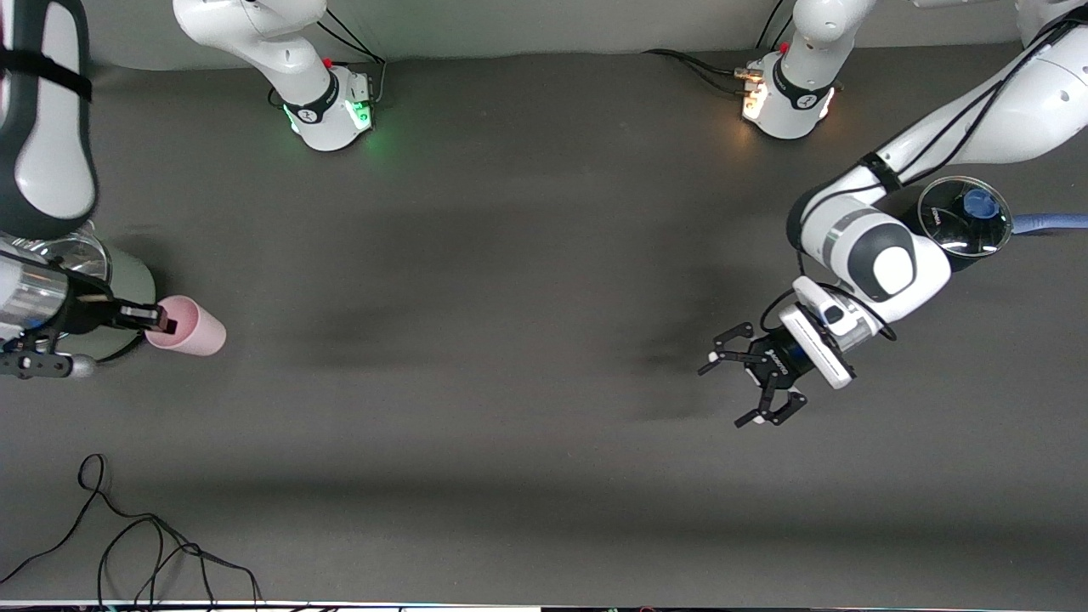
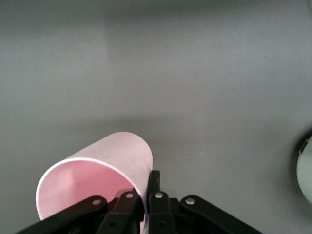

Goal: Transfer pink cup from left to right arm

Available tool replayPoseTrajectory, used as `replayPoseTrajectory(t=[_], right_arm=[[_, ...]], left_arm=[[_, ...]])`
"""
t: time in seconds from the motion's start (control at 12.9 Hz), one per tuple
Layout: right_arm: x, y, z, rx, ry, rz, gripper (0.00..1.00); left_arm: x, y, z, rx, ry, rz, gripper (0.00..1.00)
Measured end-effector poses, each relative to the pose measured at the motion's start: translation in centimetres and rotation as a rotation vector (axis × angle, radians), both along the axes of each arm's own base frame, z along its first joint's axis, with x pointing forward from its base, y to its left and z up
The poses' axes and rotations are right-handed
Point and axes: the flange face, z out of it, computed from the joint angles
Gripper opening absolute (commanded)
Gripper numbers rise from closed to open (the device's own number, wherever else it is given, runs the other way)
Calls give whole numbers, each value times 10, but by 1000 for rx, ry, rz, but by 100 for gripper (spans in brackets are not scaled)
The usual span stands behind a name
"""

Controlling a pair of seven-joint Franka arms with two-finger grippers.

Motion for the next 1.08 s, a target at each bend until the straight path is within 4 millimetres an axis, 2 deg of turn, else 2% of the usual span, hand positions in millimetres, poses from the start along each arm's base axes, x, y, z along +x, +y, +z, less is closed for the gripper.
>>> replayPoseTrajectory(t=[0.15, 0.31, 0.46, 0.54, 0.7, 0.93, 1.08], right_arm=[[-6, -3, -44, -15, -33, -3, 0], [-17, 4, -85, -35, -75, -1, 0], [-31, 13, -123, -59, -119, 7, 0], [-38, 15, -136, -68, -134, 13, 0], [-46, 14, -155, -89, -164, 42, 0], [-48, 5, -184, -130, -195, 67, 0], [-46, 3, -204, -156, -200, 71, 0]], left_arm=[[3, 19, -21, 12, -20, -47, 99], [4, 38, -44, 19, -27, -93, 99], [6, 57, -58, 28, -17, -150, 99], [8, 65, -58, 35, 12, -186, 99], [15, 88, -45, 66, 88, -241, 99], [21, 128, -20, 99, 183, -276, 99], [23, 147, -7, 131, 262, -293, 100]])
